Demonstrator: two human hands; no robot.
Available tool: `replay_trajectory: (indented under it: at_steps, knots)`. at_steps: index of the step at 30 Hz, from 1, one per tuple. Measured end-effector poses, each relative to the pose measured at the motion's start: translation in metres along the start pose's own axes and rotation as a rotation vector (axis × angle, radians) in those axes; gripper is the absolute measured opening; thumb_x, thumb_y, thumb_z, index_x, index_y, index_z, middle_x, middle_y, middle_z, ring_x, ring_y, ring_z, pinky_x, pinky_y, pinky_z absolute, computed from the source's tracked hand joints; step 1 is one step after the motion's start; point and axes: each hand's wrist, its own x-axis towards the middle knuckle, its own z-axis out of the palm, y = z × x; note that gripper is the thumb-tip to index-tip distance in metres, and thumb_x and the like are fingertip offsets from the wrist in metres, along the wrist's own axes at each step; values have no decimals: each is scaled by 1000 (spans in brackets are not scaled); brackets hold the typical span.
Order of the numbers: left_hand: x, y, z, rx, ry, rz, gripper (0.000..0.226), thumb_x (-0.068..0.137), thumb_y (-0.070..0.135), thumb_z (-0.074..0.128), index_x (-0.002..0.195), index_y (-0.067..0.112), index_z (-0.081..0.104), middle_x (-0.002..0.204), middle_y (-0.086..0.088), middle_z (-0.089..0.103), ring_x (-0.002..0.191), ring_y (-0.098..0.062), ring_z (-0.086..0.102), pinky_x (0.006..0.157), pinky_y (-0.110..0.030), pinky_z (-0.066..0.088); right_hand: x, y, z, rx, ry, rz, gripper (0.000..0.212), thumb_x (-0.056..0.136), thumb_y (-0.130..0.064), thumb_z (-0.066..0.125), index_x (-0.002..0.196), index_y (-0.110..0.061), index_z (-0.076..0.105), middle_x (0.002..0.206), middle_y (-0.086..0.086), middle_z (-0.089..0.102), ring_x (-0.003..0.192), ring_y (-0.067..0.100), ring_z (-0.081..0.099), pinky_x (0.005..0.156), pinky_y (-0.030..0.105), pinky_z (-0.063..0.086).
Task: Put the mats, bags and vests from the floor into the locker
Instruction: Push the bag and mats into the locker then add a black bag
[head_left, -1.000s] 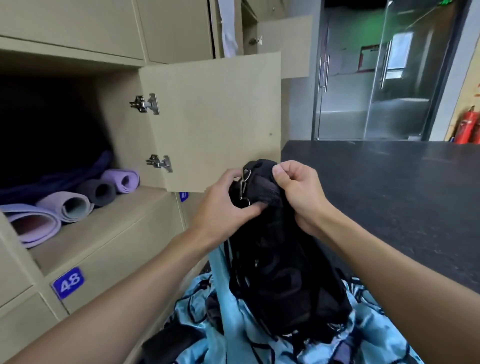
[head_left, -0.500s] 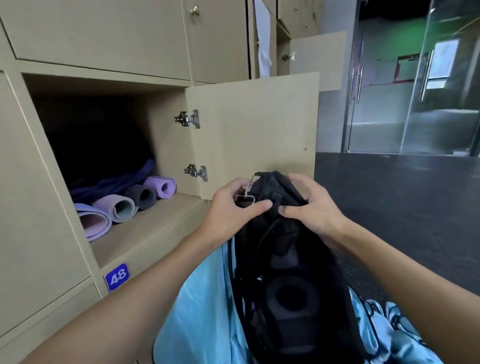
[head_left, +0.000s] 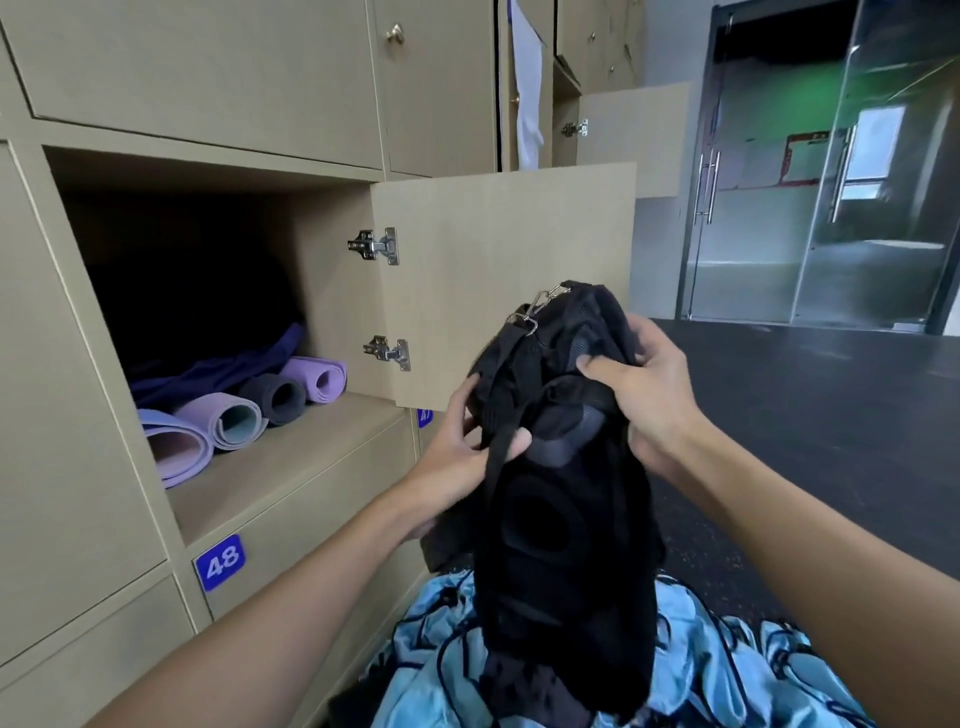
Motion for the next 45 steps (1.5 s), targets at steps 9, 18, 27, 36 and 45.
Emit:
replay_trajectory:
  at_steps: [9,18,27,36,45]
  knots:
    - [34,3,-85,-373,110,46,81,71,66,72,140,37,42,141,7,54,119,-23,62,95,-54,53,39,66,89,59,-96,25,46,84,8,67,120,-20,63,106,-1,73,100,18,70,84,35,59]
    - [69,26,-164,-48,417,246,79,76,10,84,138,31,40,128,7,61,111,-4,64,93,-26,54,77,98,194,-12,-460,-40,39,86,2,67,118,-20,65,109,-1,72,103,15,68,91,36,56]
    - [96,42,-212,12,609,316,47,75,17,85,114,20,61,102,3,72,93,-9,71,78,-22,57,116,110,267,-159,-571,-182,33,89,-6,65,111,-31,65,108,-3,68,99,12,68,87,37,58]
    - [136,23,-282,-270,1013,161,17,84,22,76,98,16,69,92,-4,75,88,-23,73,80,-38,61,156,144,276,-566,-571,-118,104,73,-51,78,150,-48,9,153,-18,18,142,2,14,118,35,17]
    - [165,26,-310,-146,1038,168,20,85,22,76,102,15,69,94,-3,74,82,-16,72,62,-23,57,175,174,283,-185,-812,283,107,65,-61,60,151,-49,-3,148,-10,37,120,3,38,97,24,35]
